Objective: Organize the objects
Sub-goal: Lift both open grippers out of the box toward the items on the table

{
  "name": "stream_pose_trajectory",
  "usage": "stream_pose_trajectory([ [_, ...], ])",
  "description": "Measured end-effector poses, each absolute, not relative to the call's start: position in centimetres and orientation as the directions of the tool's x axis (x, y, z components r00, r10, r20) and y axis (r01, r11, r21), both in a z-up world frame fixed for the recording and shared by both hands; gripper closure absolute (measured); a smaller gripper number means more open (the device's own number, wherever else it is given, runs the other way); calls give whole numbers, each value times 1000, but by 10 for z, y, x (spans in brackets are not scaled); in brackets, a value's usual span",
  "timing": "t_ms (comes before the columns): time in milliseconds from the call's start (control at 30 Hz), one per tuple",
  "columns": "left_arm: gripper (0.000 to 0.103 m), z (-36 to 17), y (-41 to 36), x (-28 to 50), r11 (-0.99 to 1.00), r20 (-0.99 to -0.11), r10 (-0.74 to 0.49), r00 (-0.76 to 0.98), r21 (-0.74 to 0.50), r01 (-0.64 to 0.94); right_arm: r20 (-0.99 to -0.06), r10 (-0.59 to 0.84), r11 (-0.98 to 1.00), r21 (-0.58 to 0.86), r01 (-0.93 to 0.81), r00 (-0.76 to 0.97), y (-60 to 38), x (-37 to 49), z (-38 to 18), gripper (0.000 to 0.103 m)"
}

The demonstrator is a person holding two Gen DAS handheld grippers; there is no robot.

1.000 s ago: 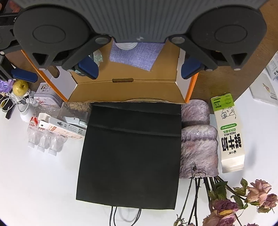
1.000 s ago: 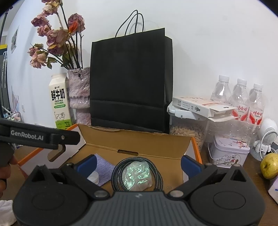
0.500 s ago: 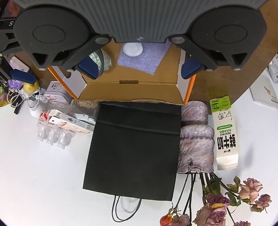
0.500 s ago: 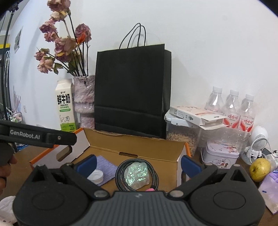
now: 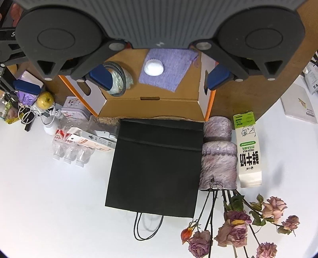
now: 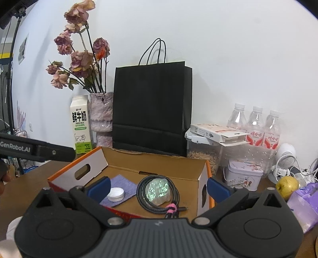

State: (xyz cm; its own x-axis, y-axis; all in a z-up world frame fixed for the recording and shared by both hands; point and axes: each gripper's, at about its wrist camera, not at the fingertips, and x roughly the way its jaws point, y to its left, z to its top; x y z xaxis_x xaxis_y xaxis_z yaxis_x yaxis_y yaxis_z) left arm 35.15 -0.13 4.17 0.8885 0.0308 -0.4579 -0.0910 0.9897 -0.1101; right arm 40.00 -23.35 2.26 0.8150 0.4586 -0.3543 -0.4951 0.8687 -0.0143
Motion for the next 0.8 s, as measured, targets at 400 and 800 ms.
stream_pose_trajectory([
  [400, 0, 42, 6, 303, 990, -454, 34, 890, -106, -92, -358, 455, 869, -23, -495, 815, -245, 354, 23, 0],
  [800, 0, 35, 16, 254, 993, -443, 37, 896, -83, -82, -330, 466, 865, -25, -501, 821, -251, 297, 13, 0],
])
